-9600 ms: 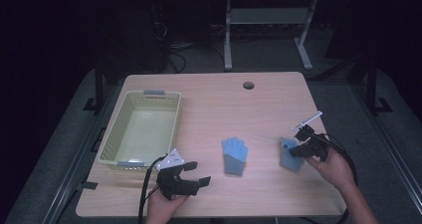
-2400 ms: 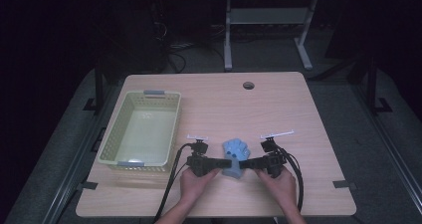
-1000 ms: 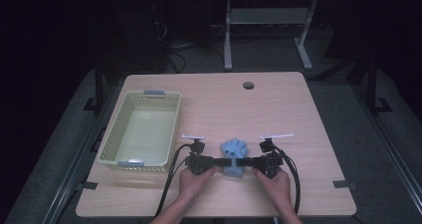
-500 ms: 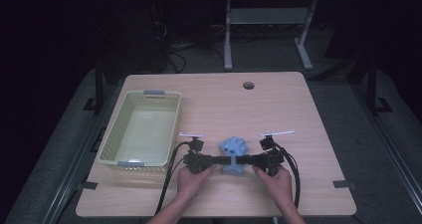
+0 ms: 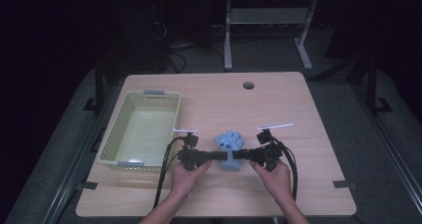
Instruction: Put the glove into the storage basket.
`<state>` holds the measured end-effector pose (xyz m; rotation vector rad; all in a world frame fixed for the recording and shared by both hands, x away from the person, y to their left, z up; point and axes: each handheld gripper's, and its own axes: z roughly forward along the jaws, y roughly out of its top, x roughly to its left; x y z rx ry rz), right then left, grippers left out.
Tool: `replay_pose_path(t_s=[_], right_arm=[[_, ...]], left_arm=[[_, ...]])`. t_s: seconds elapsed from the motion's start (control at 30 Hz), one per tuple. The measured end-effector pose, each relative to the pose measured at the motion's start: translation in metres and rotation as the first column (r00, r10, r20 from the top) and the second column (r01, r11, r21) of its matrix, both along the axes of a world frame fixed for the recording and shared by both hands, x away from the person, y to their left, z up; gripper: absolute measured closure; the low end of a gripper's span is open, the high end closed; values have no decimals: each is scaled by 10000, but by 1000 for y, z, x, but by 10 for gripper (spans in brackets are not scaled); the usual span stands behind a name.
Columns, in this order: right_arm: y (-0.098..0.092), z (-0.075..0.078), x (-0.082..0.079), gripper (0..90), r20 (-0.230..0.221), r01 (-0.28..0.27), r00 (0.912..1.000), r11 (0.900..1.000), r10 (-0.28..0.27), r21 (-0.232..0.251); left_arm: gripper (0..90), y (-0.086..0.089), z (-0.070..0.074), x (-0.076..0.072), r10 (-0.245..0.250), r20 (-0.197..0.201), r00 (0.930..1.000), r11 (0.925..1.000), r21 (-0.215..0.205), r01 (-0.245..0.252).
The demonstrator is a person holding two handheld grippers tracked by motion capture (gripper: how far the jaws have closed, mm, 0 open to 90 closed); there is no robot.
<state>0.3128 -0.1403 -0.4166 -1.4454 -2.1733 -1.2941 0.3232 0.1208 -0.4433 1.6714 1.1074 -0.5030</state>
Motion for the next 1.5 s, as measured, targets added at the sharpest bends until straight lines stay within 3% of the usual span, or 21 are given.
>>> replay_pose_path(t_s=[1.0, 1.5], right_arm=[[38, 38, 26, 778, 362, -635, 9974, 9976, 625, 266], [60, 46, 33, 778, 460, -1007, 9940, 9945, 992, 306]], left_arm=[[729, 42, 44, 12, 357, 517, 9980, 9993, 50, -360], [729, 63, 53, 11, 571, 598, 9966, 9983, 100, -578]])
